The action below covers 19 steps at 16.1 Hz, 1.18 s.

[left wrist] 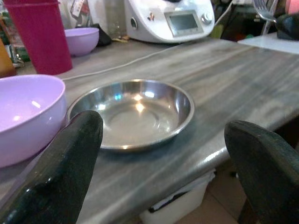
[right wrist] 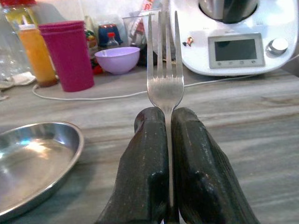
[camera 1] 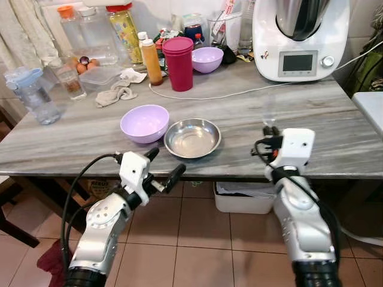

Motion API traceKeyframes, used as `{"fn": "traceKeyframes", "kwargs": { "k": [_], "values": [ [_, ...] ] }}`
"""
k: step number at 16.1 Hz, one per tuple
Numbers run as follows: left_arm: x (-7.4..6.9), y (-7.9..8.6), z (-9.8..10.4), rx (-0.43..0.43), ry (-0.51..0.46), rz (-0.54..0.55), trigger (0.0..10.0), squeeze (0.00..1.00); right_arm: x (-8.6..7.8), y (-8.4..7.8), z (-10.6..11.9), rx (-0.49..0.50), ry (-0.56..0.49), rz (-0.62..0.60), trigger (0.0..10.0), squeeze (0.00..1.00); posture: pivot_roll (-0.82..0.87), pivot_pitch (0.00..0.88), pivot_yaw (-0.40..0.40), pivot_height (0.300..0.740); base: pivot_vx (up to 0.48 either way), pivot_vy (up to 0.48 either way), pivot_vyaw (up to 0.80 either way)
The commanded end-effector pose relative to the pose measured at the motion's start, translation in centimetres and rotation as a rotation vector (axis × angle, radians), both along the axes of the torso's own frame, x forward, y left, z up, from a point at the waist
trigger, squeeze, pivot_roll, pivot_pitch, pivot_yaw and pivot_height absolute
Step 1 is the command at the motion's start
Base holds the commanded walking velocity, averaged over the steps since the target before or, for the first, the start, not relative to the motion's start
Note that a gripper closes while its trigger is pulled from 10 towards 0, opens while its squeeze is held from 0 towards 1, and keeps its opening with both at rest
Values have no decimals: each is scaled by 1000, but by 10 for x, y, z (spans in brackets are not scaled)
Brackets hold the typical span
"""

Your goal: Setting the table

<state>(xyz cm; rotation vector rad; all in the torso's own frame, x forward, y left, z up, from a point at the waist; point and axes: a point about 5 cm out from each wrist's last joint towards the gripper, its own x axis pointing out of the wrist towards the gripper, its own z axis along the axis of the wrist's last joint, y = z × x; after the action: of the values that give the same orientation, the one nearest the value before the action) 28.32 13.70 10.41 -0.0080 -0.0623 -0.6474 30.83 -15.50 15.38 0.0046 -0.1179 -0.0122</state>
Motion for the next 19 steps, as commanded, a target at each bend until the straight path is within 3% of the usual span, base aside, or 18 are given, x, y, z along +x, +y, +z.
{"fn": "traceKeyframes", "kwargs": {
  "k": [1, 6, 9, 11, 15, 19],
  "values": [
    [-2, 1, 3, 27, -22, -22, 10000, 0, 5, 3, 3, 22, 4, 19, 10000, 0, -202, 74, 111, 740, 0, 0, 0],
    [-13, -1, -3, 57, -15, -101, 10000, 0, 28, -5, 9, 99, 46, 18, 10000, 0, -199, 78, 113, 740, 0, 0, 0],
    [-13, 2, -3, 67, -12, -107, 10000, 0, 43, 1, 10, 169, 76, 28, 10000, 0, -189, 78, 124, 740, 0, 0, 0],
    [-13, 3, -3, 79, -13, -123, 10000, 0, 53, 14, 5, 244, 124, 50, 10000, 0, -184, 77, 129, 740, 0, 0, 0],
    [-15, 1, -3, 83, -14, -142, 10000, 0, 57, 32, -8, 244, 201, 72, 10000, 0, -176, 76, 123, 740, 0, 0, 0],
    [-17, -1, -2, 78, -14, -168, 10000, 0, 60, 24, -18, 213, 247, 25, 10000, 0, -173, 76, 119, 740, 0, 0, 0]
  ]
}}
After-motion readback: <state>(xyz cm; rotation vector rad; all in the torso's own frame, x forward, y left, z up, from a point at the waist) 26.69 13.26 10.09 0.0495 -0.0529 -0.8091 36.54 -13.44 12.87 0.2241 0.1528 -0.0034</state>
